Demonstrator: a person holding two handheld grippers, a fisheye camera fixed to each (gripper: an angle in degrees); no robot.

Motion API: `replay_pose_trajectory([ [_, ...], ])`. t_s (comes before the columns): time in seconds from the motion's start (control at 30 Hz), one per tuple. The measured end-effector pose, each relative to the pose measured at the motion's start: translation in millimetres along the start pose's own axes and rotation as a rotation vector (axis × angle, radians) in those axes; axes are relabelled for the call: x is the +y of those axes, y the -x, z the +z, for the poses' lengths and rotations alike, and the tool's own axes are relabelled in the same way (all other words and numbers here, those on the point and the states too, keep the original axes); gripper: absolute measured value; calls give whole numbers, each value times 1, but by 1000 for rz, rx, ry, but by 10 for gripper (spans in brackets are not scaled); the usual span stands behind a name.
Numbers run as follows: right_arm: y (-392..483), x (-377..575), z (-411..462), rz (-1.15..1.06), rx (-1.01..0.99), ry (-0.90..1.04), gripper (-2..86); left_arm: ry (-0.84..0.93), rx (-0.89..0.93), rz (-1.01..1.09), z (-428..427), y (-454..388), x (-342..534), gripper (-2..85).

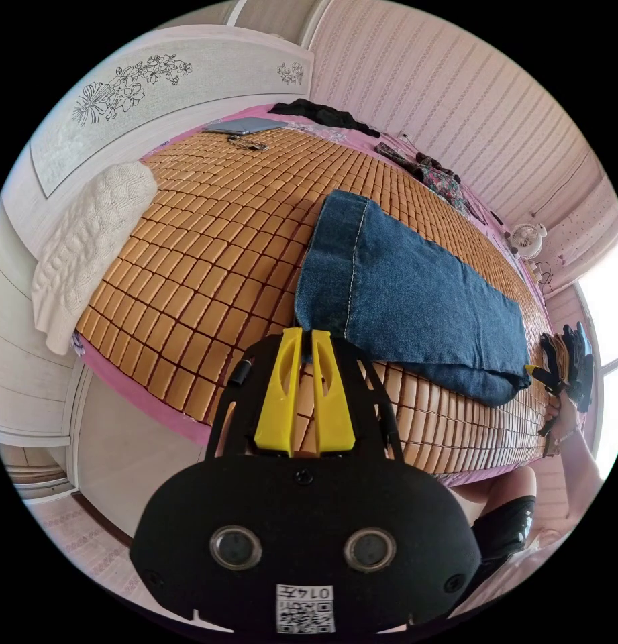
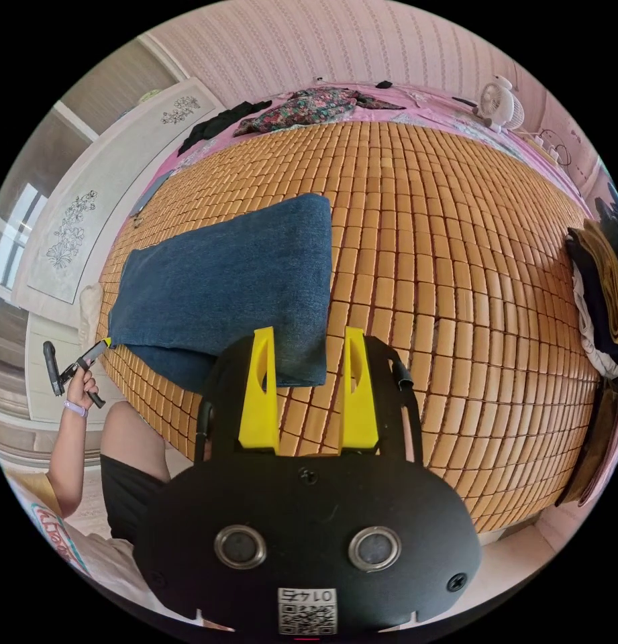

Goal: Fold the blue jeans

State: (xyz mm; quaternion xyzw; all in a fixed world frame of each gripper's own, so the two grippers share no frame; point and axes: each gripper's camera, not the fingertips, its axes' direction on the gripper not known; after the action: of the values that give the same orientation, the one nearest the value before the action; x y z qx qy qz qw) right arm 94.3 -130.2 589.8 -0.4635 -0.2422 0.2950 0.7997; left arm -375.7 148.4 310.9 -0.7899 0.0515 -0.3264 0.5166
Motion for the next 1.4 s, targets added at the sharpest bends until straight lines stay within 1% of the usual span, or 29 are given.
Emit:
replay_pose_trajectory([
  [0.03,-2,-6,5,-3,-85,37,60,2,4,-2,0,0,0,3],
  [0.1,2,-13,1,-31,-106,47,50,3,3,12,0,-2,-1,3],
  [0.23,16,-6,-45,-163,-149,-98,49,-8,8,31,-1,-8,4,3],
  [0.3,4,2,-44,-120,-151,-97,49,29,70,49,6,-14,7,3],
  [0.37,-13,6,-24,-44,-137,-6,48,55,115,17,14,-17,10,3],
  [0.4,-16,8,-11,-45,-84,69,48,32,137,-17,14,-18,13,3],
  [0.43,-12,11,-8,-84,-5,87,42,23,140,-38,13,-18,14,3],
  [0.47,-8,11,-11,-111,29,76,39,12,131,-73,9,-18,17,3],
  [0.53,11,9,-25,-204,244,41,28,-47,116,-62,-8,-23,22,3],
  [0.6,32,2,-33,-268,407,-29,19,-142,89,45,-37,-47,27,1],
  [0.63,51,-6,-34,-340,381,-52,13,-165,83,81,-42,-57,28,1],
  [0.67,62,-11,-33,-388,332,-46,10,-194,93,191,-47,-84,29,0],
  [0.7,88,-23,-28,-480,217,-27,4,-171,127,310,-40,-117,29,-2],
  [0.73,117,-36,-16,-567,172,6,4,-144,147,366,-34,-135,29,-2],
  [0.77,133,-42,-8,-606,182,31,3,-97,186,464,-16,-171,33,-3],
  [0.8,163,-55,13,-677,232,88,3,-42,210,531,4,-205,39,-4],
  [0.87,202,-69,46,-772,306,150,2,25,248,629,27,-248,49,-6],
  [0.9,224,-76,65,-828,331,193,1,29,236,658,40,-269,57,-6],
  [0.93,242,-82,76,-866,363,200,0,34,227,669,48,-277,61,-6],
  [1.0,264,-88,86,-910,406,179,-1,123,193,687,82,-298,77,-7],
  [1.07,279,-91,100,-947,423,210,-1,88,162,691,92,-300,91,-7],
  [1.1,283,-92,120,-973,443,310,-1,53,162,684,93,-299,97,-7],
  [1.13,284,-90,133,-990,469,338,-1,50,161,677,95,-299,100,-7],
  [1.17,287,-88,134,-1014,478,327,-1,34,161,674,97,-299,104,-7],
  [1.23,297,-84,140,-1099,553,402,-1,12,158,679,99,-300,108,-7],
  [1.33,305,-88,135,-1170,584,496,-1,23,180,672,104,-300,104,-7],
  [1.37,306,-92,131,-1159,577,470,-1,37,198,661,107,-299,101,-7],
  [1.4,303,-101,127,-1111,568,397,0,51,216,651,109,-298,97,-7],
])
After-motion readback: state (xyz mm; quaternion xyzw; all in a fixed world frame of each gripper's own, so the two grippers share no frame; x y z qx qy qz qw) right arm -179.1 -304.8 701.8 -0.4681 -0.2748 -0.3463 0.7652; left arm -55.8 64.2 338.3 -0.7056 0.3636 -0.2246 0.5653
